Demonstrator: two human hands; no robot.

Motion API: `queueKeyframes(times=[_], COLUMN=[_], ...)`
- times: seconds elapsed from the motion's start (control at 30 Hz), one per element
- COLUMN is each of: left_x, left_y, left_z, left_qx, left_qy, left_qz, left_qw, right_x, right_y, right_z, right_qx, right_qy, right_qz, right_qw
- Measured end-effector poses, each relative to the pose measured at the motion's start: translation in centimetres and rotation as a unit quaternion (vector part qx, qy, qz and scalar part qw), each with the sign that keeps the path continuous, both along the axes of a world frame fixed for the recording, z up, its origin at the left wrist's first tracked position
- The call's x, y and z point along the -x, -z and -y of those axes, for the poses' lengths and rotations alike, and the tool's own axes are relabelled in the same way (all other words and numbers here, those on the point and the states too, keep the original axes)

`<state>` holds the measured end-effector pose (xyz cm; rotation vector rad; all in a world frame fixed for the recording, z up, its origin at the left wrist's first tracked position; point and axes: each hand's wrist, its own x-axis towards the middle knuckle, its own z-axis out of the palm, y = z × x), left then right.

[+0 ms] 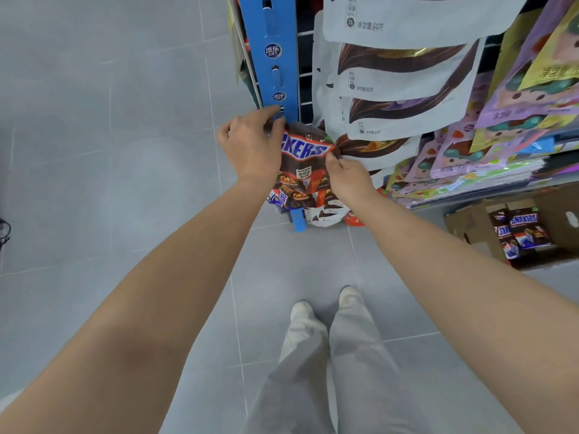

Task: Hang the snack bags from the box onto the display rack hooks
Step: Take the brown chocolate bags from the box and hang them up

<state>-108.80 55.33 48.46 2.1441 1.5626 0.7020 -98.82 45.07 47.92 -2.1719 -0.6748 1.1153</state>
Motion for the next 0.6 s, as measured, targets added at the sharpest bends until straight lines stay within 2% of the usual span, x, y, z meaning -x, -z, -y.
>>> queueKeyframes(times=[0.17,0.33,0.4,0.47,0.53,0.6], left_x=[-1.4,-1.9,-2.1,-2.4,-2.7,-2.8], left_y=[0.5,0.0,-0.4,-1.0,-1.5,-1.6], left_z=[-0.4,-0.1,-0.5,-1.1,-1.4,-1.6], left_qx=[0.025,0.083,0.178,0.291,0.330,0.332], left_qy=[-0.006,-0.069,-0.113,-0.164,-0.197,-0.202], left_qz=[-0.011,0.023,0.075,0.167,0.189,0.173], left_qw=[1.000,0.994,0.975,0.927,0.904,0.905], right_x=[-0.7,-1.6,-1.8,-1.8,-1.8,-1.7], right_y=[0.5,0.5,0.6,0.7,0.8,0.8], right_z=[-0.4,-0.8,-1.0,-1.2,-1.3,-1.4], right_qx=[0.002,0.007,0.008,0.002,-0.010,-0.024], right_qy=[0.073,0.047,0.047,0.049,0.056,0.065], right_qz=[-0.012,0.026,0.023,0.023,0.026,0.025], right_qw=[0.997,0.999,0.999,0.999,0.998,0.997])
